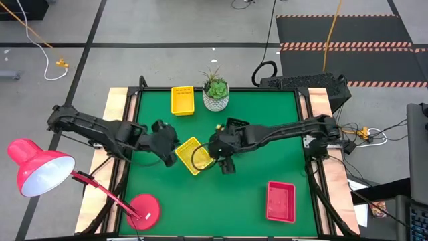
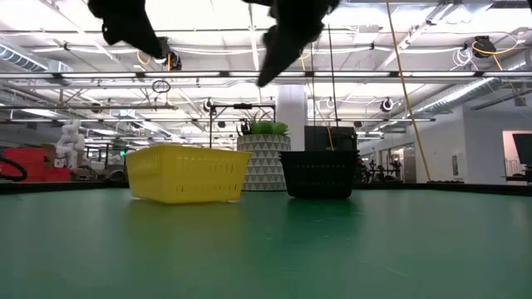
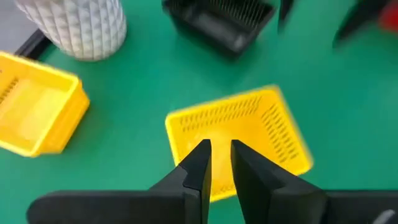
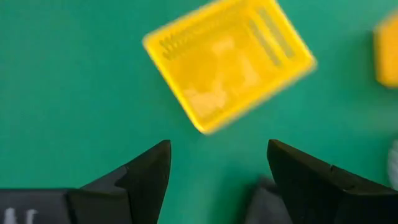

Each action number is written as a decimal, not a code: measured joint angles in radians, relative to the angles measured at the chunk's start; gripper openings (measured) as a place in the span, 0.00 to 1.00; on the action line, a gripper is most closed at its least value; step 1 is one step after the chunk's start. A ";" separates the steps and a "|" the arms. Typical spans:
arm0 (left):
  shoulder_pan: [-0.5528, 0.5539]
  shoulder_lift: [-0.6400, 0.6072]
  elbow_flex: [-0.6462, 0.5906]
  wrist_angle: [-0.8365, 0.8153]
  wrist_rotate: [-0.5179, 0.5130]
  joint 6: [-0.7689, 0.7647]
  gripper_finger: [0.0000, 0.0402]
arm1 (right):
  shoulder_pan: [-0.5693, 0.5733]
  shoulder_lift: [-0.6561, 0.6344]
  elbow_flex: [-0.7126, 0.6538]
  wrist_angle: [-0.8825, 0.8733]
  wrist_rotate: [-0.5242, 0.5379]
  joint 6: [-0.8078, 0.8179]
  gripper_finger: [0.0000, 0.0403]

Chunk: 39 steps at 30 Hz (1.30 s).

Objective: Stack baskets by color
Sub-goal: Stack the right yellow bin on the left stacked yellow bins

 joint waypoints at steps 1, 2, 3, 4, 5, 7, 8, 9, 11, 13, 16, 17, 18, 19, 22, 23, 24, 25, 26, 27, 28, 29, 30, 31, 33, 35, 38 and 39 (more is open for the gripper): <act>-0.002 0.026 0.000 -0.026 0.001 -0.007 0.18 | 0.000 -0.024 -0.020 -0.005 0.022 0.005 0.65; -0.002 0.054 -0.001 -0.065 0.001 -0.022 0.20 | -0.001 -0.052 -0.047 -0.001 0.037 0.009 0.64; 0.000 0.082 -0.001 -0.100 0.002 -0.047 0.22 | -0.001 -0.078 -0.076 0.005 0.045 0.014 0.64; 0.007 0.109 -0.002 -0.130 0.001 -0.078 0.25 | -0.001 -0.107 -0.109 0.024 0.045 0.021 0.64; 0.014 0.131 -0.001 -0.164 0.002 -0.116 0.29 | -0.001 -0.138 -0.146 0.044 0.045 0.030 0.64; 0.035 0.167 -0.002 -0.237 0.009 -0.193 0.37 | -0.001 -0.203 -0.229 0.098 0.046 0.044 0.64; 0.047 0.181 -0.002 -0.248 0.008 -0.206 0.41 | -0.001 -0.236 -0.275 0.134 0.046 0.051 0.64; 0.057 0.192 -0.002 -0.249 0.006 -0.211 0.46 | -0.003 -0.270 -0.323 0.175 0.047 0.056 0.64; 0.079 0.199 -0.002 -0.233 0.011 -0.207 0.55 | -0.008 -0.332 -0.415 0.270 0.046 0.057 0.64; 0.107 0.199 -0.001 -0.181 0.037 -0.176 0.63 | -0.016 -0.393 -0.506 0.362 0.046 0.064 0.64; 0.160 0.206 -0.001 -0.155 0.113 -0.145 0.72 | -0.028 -0.471 -0.610 0.468 0.046 0.094 0.64; 0.180 0.213 -0.001 -0.152 0.138 -0.141 0.74 | -0.032 -0.495 -0.637 0.487 0.046 0.106 0.64; 0.199 0.223 0.000 -0.149 0.166 -0.136 0.76 | -0.034 -0.517 -0.658 0.499 0.046 0.115 0.64; 0.215 0.233 -0.001 -0.151 0.189 -0.134 0.77 | -0.038 -0.535 -0.675 0.509 0.046 0.124 0.64; 0.249 0.264 -0.002 -0.135 0.221 -0.121 0.78 | -0.045 -0.583 -0.714 0.529 0.060 0.140 0.64; 0.258 0.277 0.000 -0.119 0.228 -0.110 0.78 | -0.046 -0.593 -0.718 0.529 0.074 0.143 0.64; 0.266 0.291 -0.001 -0.111 0.237 -0.098 0.77 | -0.046 -0.602 -0.720 0.528 0.085 0.143 0.64; 0.274 0.309 -0.001 -0.108 0.248 -0.086 0.75 | -0.046 -0.609 -0.720 0.521 0.093 0.144 0.64; 0.282 0.327 -0.001 -0.096 0.262 -0.074 0.74 | -0.046 -0.612 -0.721 0.519 0.093 0.144 0.64; 0.289 0.344 -0.001 -0.073 0.279 -0.063 0.72 | -0.045 -0.617 -0.721 0.519 0.094 0.145 0.64; 0.294 0.360 -0.001 -0.067 0.287 -0.052 0.70 | -0.045 -0.619 -0.721 0.520 0.094 0.145 0.64; 0.298 0.380 -0.001 -0.067 0.295 -0.046 0.67 | -0.044 -0.619 -0.721 0.520 0.094 0.145 0.64; 0.300 0.399 -0.001 -0.074 0.298 -0.041 0.65 | -0.045 -0.620 -0.721 0.522 0.094 0.145 0.64; 0.300 0.417 -0.001 -0.070 0.303 -0.029 0.63 | -0.045 -0.620 -0.721 0.520 0.094 0.145 0.64; 0.300 0.448 -0.001 -0.062 0.306 0.000 0.58 | -0.044 -0.619 -0.722 0.512 0.094 0.144 0.64; 0.299 0.470 -0.001 -0.048 0.307 0.025 0.52 | -0.044 -0.619 -0.722 0.511 0.094 0.146 0.64; 0.305 0.499 -0.002 -0.035 0.306 0.064 0.41 | -0.044 -0.619 -0.722 0.502 0.095 0.163 0.64; 0.308 0.506 -0.002 -0.034 0.305 0.075 0.36 | -0.044 -0.619 -0.722 0.495 0.096 0.169 0.64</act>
